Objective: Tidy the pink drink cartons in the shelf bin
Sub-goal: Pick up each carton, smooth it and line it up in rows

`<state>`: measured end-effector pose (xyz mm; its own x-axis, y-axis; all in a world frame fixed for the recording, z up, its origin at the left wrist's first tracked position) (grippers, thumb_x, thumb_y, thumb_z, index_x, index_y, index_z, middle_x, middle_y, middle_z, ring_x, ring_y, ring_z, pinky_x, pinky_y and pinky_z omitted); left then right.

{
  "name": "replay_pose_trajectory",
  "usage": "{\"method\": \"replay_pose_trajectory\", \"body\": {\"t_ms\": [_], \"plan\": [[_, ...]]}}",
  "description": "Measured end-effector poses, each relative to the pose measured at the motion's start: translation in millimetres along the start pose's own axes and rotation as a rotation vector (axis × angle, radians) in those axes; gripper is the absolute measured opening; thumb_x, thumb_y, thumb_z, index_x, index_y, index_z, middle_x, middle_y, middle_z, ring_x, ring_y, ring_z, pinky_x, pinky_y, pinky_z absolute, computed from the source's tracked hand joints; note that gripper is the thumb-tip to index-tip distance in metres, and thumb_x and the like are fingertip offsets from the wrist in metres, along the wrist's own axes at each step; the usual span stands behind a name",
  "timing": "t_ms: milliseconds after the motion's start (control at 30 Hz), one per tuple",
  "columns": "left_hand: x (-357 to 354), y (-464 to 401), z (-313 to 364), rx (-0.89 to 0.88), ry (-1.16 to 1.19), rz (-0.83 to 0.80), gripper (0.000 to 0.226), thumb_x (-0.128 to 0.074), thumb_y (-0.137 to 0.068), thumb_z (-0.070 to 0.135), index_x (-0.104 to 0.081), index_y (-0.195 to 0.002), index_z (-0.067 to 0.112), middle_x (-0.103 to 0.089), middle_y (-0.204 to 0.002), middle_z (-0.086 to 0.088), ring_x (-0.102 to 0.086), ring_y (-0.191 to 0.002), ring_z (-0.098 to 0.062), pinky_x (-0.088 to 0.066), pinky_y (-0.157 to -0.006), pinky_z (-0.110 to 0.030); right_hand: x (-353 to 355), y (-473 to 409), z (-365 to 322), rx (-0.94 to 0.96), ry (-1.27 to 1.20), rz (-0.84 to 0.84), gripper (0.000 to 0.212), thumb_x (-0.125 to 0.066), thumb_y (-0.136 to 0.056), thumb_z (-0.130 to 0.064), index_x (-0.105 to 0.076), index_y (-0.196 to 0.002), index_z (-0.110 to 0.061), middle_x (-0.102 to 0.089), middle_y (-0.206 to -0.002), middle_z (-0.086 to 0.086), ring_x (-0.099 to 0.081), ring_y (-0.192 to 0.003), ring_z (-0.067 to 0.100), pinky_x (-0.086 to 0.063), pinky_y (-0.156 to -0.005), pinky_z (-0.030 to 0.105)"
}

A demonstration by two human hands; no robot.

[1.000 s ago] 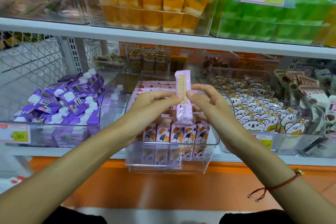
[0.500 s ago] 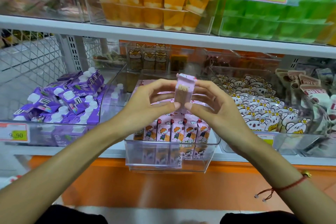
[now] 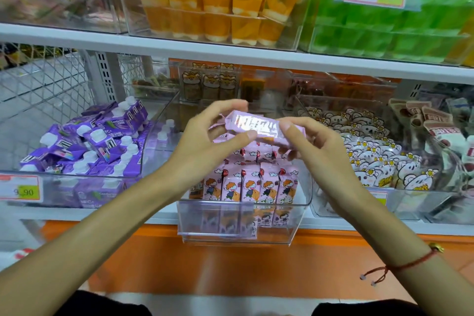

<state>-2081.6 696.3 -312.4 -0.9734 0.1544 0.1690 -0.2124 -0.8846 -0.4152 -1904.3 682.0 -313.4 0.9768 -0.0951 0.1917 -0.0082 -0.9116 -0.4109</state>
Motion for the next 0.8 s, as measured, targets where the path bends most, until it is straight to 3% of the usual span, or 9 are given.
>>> {"method": "replay_pose_trajectory", "body": {"t_ms": [67, 200, 300, 400, 467, 600, 667, 733, 800], "plan": [[-3.4, 2.2, 2.9, -0.03, -0.035, -0.021, 0.037, -0.07, -0.083, 0.018, -0.06, -0.117, 0.027, -0.066, -0.11, 0.018, -0.064, -0.104, -0.003, -0.05, -0.08, -0.012, 6.6, -1.0, 1.2, -0.022, -0.03, 0.048, 0.018, -0.063, -0.086, -0.034, -0.07, -0.097, -0.022, -0.072, -0.091, -0.001, -0.065, -0.076, 0.015, -0.053, -0.069, 0.025], [-2.7, 2.4, -2.2, 0.017, 0.022, 0.09, 0.029, -0.069, -0.083, 0.025, -0.064, -0.112, 0.024, -0.069, -0.105, 0.008, -0.072, -0.086, -0.008, -0.057, -0.078, -0.021, 6.1, 1.8, -4.5, 0.016, 0.008, 0.041, 0.034, -0.072, -0.073, -0.041, -0.067, -0.102, -0.025, -0.07, -0.101, 0.0, -0.067, -0.094, 0.014, -0.053, -0.081, 0.025], [-1.8, 0.4, -9.1, 0.109, 0.033, 0.082, 0.04, -0.071, -0.074, 0.038, -0.064, -0.113, 0.03, -0.07, -0.111, 0.007, -0.069, -0.097, -0.006, -0.055, -0.088, -0.028, 8.9, 1.0, -5.9, 0.042, 0.067, 0.088, 0.027, -0.073, -0.078, -0.035, -0.067, -0.102, -0.027, -0.069, -0.101, 0.007, -0.063, -0.092, 0.026, -0.053, -0.08, 0.036], [-0.5, -1.2, -12.2, 0.141, 0.067, 0.037, 0.037, -0.072, -0.081, 0.026, -0.063, -0.117, 0.026, -0.071, -0.112, 0.008, -0.067, -0.102, -0.007, -0.054, -0.091, -0.03, 14.1, -2.3, 0.6, 0.022, 0.097, 0.136, 0.032, -0.071, -0.08, -0.035, -0.064, -0.109, -0.024, -0.067, -0.104, 0.001, -0.063, -0.094, 0.019, -0.052, -0.078, 0.024], [7.1, -3.1, -13.2, 0.103, 0.047, 0.142, 0.033, -0.07, -0.085, 0.02, -0.063, -0.117, 0.023, -0.07, -0.112, 0.006, -0.068, -0.1, -0.006, -0.056, -0.087, -0.027, 15.2, -1.9, -1.3, 0.099, 0.282, 0.132, 0.04, -0.07, -0.084, -0.031, -0.057, -0.121, -0.022, -0.062, -0.109, -0.004, -0.059, -0.097, 0.01, -0.049, -0.08, 0.018], [21.2, -16.5, -16.6, 0.066, 0.006, 0.37, 0.034, -0.071, -0.084, 0.011, -0.057, -0.114, 0.016, -0.065, -0.115, -0.004, -0.065, -0.1, -0.014, -0.056, -0.082, -0.026, 6.8, 6.7, -5.3, 0.337, 0.69, -0.016, 0.034, -0.065, -0.089, -0.02, -0.057, -0.122, -0.018, -0.06, -0.114, -0.002, -0.054, -0.107, 0.016, -0.041, -0.088, 0.023], [17.7, -35.7, -19.2, 0.074, -0.087, 0.34, 0.036, -0.072, -0.084, 0.012, -0.055, -0.115, 0.016, -0.062, -0.116, -0.007, -0.063, -0.105, -0.019, -0.054, -0.088, -0.032, -5.2, 13.0, 3.8, 0.364, 0.908, -0.187, 0.032, -0.064, -0.089, -0.026, -0.06, -0.12, -0.018, -0.062, -0.113, -0.001, -0.052, -0.111, 0.019, -0.032, -0.09, 0.023], [7.0, -59.8, -23.1, 0.105, -0.151, 0.269, 0.039, -0.073, -0.084, 0.013, -0.054, -0.118, 0.013, -0.062, -0.118, -0.008, -0.062, -0.106, -0.021, -0.053, -0.091, -0.034, -15.3, 19.9, 16.2, 0.384, 1.131, -0.334, 0.037, -0.058, -0.091, -0.037, -0.058, -0.125, -0.023, -0.062, -0.115, -0.003, -0.05, -0.113, 0.018, -0.023, -0.102, 0.024], [-5.9, -83.2, -27.6, 0.109, -0.262, 0.232, 0.042, -0.072, -0.084, 0.014, -0.056, -0.122, 0.009, -0.063, -0.12, -0.008, -0.061, -0.108, -0.021, -0.052, -0.093, -0.034, -16.5, 22.3, 21.1, 0.349, 1.188, -0.392, 0.04, -0.05, -0.094, -0.042, -0.053, -0.131, -0.027, -0.06, -0.12, -0.007, -0.049, -0.116, 0.014, -0.012, -0.112, 0.026]]}}
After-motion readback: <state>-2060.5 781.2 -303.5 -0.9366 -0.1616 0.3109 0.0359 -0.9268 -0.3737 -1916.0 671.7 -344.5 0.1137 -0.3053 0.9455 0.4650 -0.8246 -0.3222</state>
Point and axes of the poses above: each hand's wrist, its own y-axis away from the middle knuckle, its own x-axis out of the back of the hand, z = x × y, the point moved 6 cm from there along -y, towards the middle knuckle
